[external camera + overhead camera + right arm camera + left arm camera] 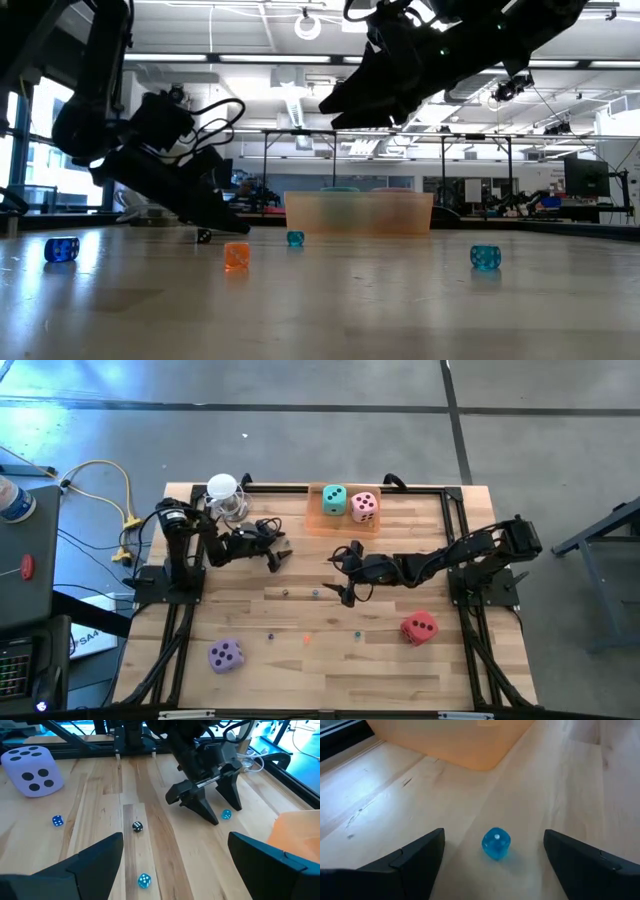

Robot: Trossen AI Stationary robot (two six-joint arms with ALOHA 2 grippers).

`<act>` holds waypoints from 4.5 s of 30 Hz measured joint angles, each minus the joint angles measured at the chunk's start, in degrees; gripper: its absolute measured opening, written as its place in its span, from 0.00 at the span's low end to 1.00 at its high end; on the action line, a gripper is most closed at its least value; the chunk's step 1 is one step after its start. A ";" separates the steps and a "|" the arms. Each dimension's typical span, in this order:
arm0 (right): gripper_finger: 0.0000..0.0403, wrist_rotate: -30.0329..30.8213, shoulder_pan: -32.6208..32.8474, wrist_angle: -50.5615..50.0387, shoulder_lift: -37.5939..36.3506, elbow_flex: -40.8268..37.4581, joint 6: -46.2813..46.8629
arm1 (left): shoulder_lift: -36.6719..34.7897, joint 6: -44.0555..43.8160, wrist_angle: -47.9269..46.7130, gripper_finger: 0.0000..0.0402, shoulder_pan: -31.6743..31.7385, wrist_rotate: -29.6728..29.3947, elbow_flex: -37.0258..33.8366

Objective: Pick & Place Dice
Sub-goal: Put the blue die into the orange bin, then put the large red die into the orange bin

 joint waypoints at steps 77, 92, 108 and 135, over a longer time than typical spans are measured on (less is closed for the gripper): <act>0.88 -0.13 0.15 4.36 0.02 0.02 0.02 | -22.53 -3.50 -13.89 0.13 -5.27 1.44 6.67; 0.88 -0.25 1.13 4.92 0.02 0.02 0.04 | -8.66 1.36 -26.20 0.19 0.28 -0.46 27.11; 0.88 0.89 2.03 4.92 0.02 0.02 -1.46 | -7.16 4.09 -21.56 0.46 -4.06 -4.57 27.23; 0.88 6.75 6.70 -12.72 -9.60 2.13 0.17 | -34.56 -3.83 -67.00 0.47 -18.88 -10.44 27.18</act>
